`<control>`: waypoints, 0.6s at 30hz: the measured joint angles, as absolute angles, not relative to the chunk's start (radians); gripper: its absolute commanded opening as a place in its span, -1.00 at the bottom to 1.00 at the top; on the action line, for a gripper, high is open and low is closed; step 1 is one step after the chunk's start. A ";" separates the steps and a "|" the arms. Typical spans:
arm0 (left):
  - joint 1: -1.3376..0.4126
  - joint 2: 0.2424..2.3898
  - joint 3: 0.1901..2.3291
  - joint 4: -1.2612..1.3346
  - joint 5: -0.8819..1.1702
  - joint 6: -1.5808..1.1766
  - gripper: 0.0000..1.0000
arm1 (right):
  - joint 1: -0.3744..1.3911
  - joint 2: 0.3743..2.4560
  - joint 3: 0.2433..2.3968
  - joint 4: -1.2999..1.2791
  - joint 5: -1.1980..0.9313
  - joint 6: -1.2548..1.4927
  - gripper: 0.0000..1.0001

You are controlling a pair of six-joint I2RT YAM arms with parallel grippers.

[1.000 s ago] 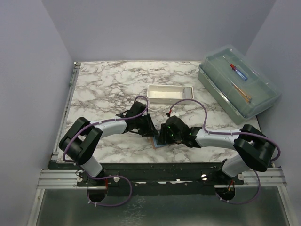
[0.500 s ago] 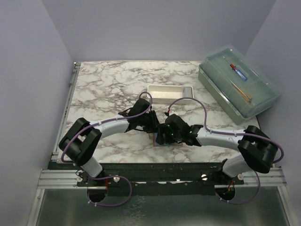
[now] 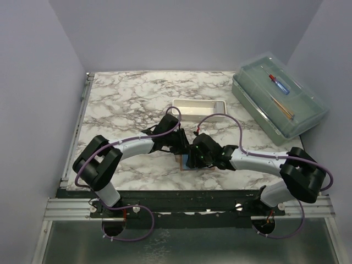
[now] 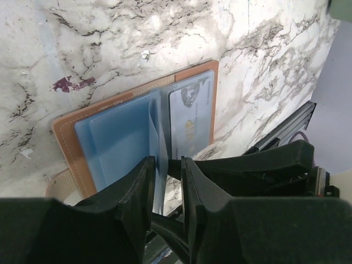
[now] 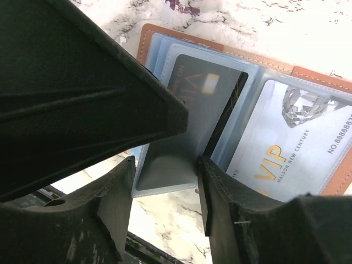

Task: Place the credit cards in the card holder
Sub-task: Turn over the card holder at the center of the board.

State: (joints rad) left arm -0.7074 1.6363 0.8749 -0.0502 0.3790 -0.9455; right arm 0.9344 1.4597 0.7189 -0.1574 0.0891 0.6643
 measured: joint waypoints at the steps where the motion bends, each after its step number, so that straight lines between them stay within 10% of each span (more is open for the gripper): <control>1: -0.709 1.637 0.875 -0.050 0.379 -0.945 -0.34 | 0.934 1.455 0.719 -0.157 0.089 0.667 -0.05; 18: -0.709 1.635 0.910 -0.085 0.396 -0.891 0.37 | 0.934 1.304 0.563 -0.047 0.089 0.722 -0.30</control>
